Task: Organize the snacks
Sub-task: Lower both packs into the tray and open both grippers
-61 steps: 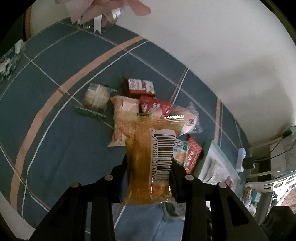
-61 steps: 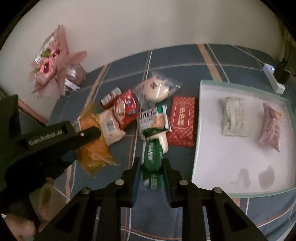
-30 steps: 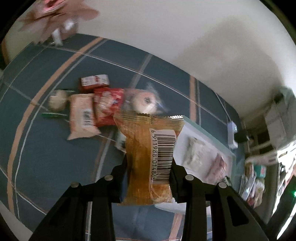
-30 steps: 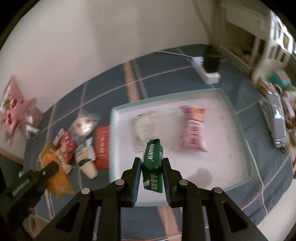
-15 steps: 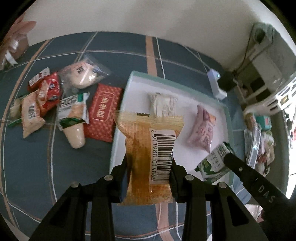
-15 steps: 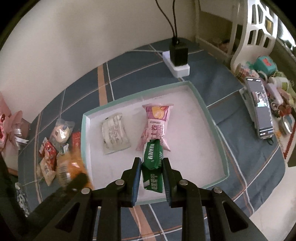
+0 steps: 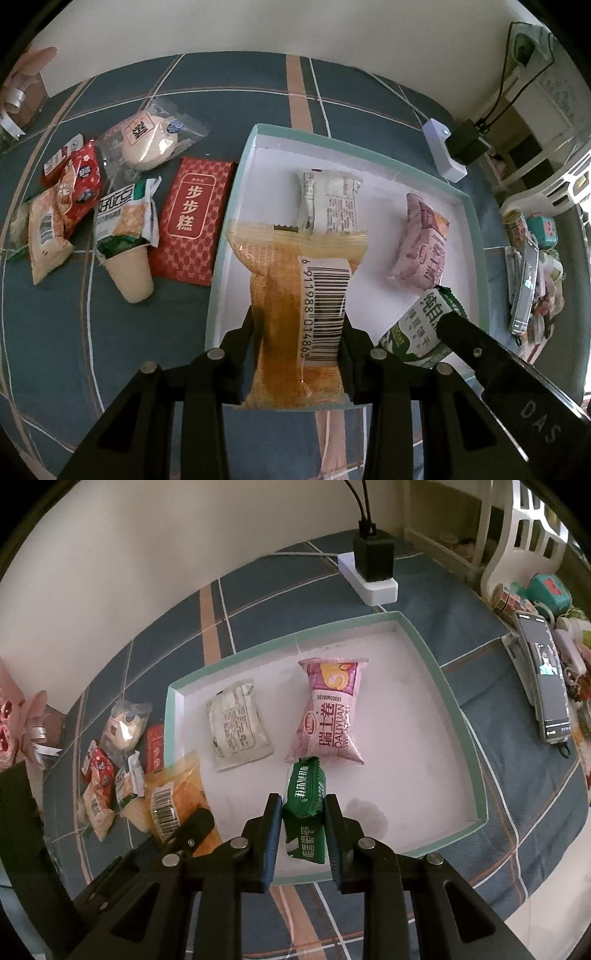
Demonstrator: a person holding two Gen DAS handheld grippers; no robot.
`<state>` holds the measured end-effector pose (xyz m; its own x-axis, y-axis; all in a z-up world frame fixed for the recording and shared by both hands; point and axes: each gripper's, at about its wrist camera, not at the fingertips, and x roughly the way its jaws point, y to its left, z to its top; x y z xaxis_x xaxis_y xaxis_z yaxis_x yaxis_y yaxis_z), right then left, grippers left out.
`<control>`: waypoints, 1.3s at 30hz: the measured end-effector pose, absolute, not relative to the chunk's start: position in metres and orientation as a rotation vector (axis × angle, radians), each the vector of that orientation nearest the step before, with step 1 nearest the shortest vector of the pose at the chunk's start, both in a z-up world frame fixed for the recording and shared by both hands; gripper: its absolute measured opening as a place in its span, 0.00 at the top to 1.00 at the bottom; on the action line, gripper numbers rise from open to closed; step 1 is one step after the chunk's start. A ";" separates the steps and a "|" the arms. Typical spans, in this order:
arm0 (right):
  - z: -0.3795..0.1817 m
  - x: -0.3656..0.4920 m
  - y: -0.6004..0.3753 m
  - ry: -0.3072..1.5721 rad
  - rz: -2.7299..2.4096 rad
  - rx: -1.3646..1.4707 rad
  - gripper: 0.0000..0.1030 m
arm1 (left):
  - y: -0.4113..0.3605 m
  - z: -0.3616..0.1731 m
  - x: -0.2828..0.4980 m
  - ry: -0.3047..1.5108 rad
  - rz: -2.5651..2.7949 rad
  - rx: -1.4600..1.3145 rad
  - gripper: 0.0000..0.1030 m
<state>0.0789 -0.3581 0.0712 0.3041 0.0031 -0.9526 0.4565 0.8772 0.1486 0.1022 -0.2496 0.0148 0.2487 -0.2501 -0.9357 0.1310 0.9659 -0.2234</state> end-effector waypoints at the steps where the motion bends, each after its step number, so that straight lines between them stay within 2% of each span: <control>1: 0.070 0.079 -0.358 1.235 -0.312 0.438 0.76 | -0.251 0.013 0.103 1.295 -0.263 -0.108 0.63; 5: 0.068 0.080 -0.360 1.242 -0.305 0.451 0.76 | -0.253 0.007 0.105 1.303 -0.267 -0.101 0.62; 13: 0.065 0.081 -0.362 1.253 -0.302 0.451 0.76 | -0.253 0.005 0.107 1.308 -0.254 -0.099 0.39; 16: 0.064 0.080 -0.364 1.255 -0.312 0.454 0.76 | -0.251 0.006 0.107 1.312 -0.250 -0.101 0.35; 23: 0.065 0.077 -0.370 1.265 -0.368 0.434 0.75 | -0.242 0.013 0.105 1.301 -0.228 -0.099 0.34; 34: 0.062 0.073 -0.381 1.290 -0.459 0.395 0.69 | -0.229 0.013 0.108 1.312 -0.148 -0.090 0.34; 39: 0.057 0.073 -0.384 1.316 -0.502 0.357 0.61 | -0.223 0.012 0.109 1.318 -0.117 -0.084 0.34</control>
